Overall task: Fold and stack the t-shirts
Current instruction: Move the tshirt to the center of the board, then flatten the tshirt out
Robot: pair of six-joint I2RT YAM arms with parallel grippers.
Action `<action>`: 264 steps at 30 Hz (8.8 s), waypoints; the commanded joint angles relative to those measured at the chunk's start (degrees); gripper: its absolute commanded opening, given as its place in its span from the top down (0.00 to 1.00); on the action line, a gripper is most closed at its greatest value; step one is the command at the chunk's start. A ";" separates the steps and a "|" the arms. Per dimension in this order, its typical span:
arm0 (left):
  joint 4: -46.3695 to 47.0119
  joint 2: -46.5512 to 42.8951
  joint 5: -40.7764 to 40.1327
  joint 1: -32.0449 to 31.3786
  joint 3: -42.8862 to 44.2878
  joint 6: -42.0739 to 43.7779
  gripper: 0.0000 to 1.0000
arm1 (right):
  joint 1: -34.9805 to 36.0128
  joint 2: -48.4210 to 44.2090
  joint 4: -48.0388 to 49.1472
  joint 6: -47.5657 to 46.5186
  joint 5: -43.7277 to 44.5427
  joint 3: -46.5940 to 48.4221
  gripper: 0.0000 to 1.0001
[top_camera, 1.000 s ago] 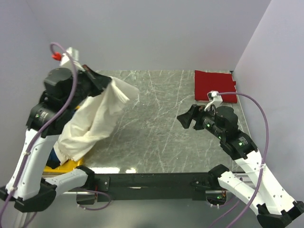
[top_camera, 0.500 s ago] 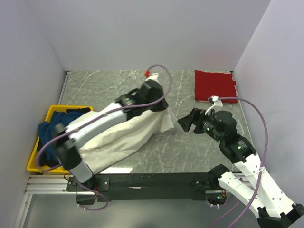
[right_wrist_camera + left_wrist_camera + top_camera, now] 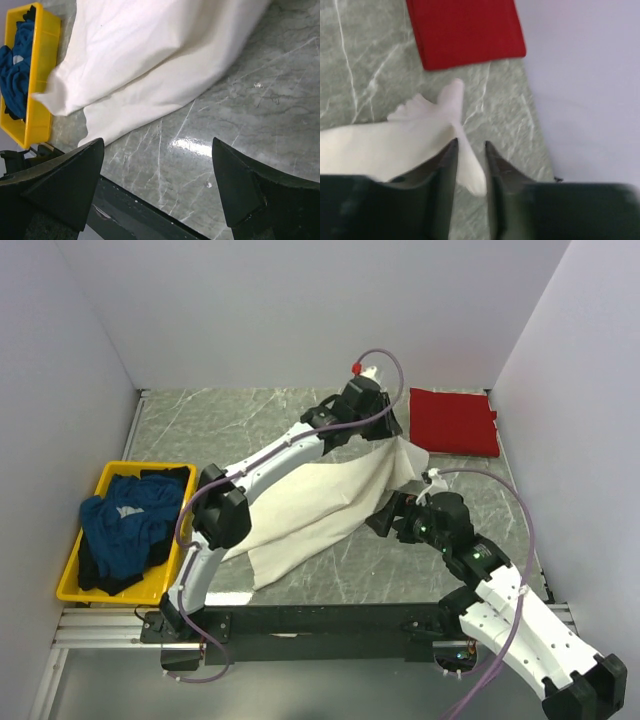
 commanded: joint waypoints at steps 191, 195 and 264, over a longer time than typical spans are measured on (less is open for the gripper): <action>4.83 -65.41 -19.94 23.38 -96.50 -27.83 0.89 | -20.63 29.63 -5.46 -11.85 7.54 21.17 1.00; -1.93 -69.80 -24.33 23.47 -92.12 -26.95 0.99 | -20.71 28.48 -6.34 -12.03 7.89 21.43 1.00; -4.06 -71.40 -12.75 50.80 -70.84 -6.48 0.99 | -3.67 -7.00 -1.67 9.94 -13.97 -13.38 1.00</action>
